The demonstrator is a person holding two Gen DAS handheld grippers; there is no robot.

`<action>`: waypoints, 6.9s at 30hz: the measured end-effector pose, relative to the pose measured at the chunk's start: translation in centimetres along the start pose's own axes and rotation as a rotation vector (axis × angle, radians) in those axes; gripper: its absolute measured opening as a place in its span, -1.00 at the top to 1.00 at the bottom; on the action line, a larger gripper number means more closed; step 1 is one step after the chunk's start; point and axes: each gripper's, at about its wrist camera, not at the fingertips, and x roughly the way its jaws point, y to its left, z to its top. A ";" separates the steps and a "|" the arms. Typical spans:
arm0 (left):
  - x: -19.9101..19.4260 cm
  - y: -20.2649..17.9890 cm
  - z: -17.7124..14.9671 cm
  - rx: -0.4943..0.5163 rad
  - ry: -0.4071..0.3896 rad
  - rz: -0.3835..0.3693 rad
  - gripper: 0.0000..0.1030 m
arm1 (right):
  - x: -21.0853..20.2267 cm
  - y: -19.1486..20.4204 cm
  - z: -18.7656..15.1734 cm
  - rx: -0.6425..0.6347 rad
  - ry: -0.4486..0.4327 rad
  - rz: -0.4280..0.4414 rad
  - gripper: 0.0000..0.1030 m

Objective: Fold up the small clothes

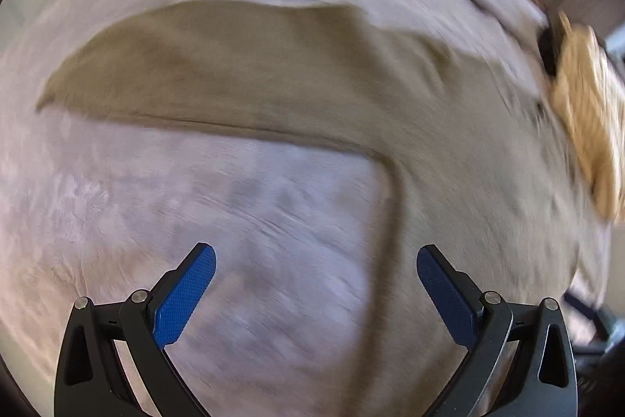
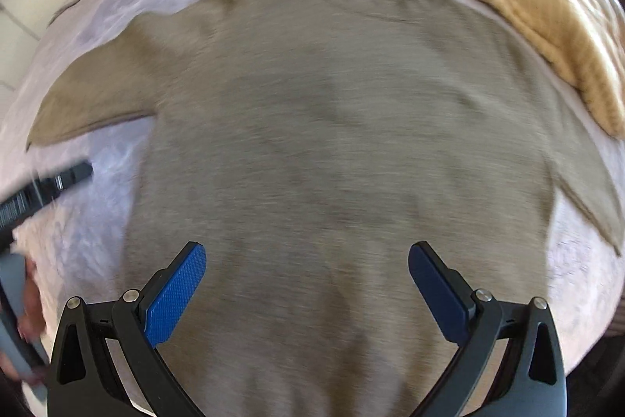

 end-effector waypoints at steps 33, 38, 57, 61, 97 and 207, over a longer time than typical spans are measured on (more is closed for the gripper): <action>-4.0 -5.8 8.9 0.120 -0.363 -0.635 0.78 | -0.1 -2.2 0.8 0.134 -0.103 0.215 -1.00; 0.4 -18.1 6.8 0.303 -0.235 -0.625 0.78 | -0.4 -9.5 0.2 0.259 -0.117 0.179 -1.00; 2.7 -20.2 2.1 0.475 -0.191 -0.248 -0.31 | 0.0 -13.3 5.1 0.048 -0.205 0.131 -1.00; 4.0 -14.7 5.8 0.359 -0.198 -0.090 -0.68 | 0.3 -6.5 7.9 -0.246 -0.284 0.026 -1.00; 10.7 -6.8 12.0 0.196 0.007 -0.213 0.69 | 11.0 -2.8 8.0 0.608 0.062 1.016 0.16; 7.0 -27.4 -2.4 0.377 0.053 -0.028 -0.93 | 0.6 -44.4 -2.3 1.078 -0.531 0.755 0.82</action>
